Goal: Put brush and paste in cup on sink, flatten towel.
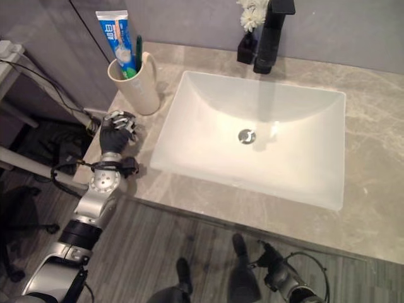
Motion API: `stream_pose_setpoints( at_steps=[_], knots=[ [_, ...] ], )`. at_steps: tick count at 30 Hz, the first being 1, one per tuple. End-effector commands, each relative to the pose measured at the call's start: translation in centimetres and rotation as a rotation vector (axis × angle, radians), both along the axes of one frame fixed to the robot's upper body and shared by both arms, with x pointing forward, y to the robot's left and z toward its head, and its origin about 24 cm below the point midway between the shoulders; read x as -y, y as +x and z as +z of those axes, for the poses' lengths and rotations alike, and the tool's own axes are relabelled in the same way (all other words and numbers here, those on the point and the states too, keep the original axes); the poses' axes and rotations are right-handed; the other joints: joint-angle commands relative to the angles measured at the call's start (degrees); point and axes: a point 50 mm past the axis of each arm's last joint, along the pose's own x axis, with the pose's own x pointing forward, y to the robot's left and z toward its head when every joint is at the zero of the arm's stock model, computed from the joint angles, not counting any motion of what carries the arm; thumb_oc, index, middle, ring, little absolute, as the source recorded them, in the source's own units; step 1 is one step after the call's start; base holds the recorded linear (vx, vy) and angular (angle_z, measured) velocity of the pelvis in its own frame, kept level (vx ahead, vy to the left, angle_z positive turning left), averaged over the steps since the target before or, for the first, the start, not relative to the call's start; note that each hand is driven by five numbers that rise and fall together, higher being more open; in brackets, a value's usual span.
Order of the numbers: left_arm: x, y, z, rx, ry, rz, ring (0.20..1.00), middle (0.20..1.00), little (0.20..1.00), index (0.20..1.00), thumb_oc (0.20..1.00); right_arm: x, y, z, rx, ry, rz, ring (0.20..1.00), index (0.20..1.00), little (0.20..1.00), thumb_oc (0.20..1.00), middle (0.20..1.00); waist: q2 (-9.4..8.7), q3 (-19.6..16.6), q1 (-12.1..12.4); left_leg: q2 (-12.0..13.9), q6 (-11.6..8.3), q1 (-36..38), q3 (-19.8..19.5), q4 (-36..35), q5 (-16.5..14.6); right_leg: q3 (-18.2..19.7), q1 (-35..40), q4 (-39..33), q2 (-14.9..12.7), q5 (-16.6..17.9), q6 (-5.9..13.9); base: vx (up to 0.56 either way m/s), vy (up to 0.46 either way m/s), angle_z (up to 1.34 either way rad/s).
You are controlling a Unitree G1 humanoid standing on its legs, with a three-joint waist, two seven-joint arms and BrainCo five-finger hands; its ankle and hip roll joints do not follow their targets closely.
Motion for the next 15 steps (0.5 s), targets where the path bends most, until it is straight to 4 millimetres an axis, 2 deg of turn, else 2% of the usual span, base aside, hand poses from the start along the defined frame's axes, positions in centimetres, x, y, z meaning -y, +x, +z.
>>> stream_pose_setpoints(
  at_steps=[1,7,15],
  knots=[
    [-1.7,0.9,2.9,0.108,0.01,0.117,0.2,0.2,0.2,0.2,0.2,-0.8,-1.1,-0.7,-0.006,0.03,-0.041,1.0,1.0,1.0,1.0,1.0,-3.72,-2.3,0.9,-2.5,1.26,9.5,-0.7,1.4,-7.9,-0.5,-9.6,4.3,-2.8,7.0,1.65,0.0,0.007,-0.06],
    [-2.4,1.3,3.0,0.092,0.031,0.175,0.2,0.2,0.2,0.2,0.2,0.0,-2.3,-1.2,-0.033,0.029,-0.104,1.0,1.0,1.0,1.0,1.0,-4.6,-3.0,-0.4,-2.1,0.88,9.7,0.5,0.8,-7.8,0.4,-10.8,4.3,-1.7,7.2,1.56,0.01,-0.003,-0.07],
    [-3.0,1.8,3.7,0.102,0.03,0.236,0.2,0.2,0.2,0.2,0.2,0.3,-2.7,-1.3,-0.037,0.031,-0.129,1.0,1.0,1.0,1.0,1.0,-5.27,-3.3,-1.6,-1.8,0.47,9.9,1.9,0.3,-7.8,1.8,-12.2,4.0,-0.6,7.8,1.69,0.0,-0.001,-0.12]
  ],
)
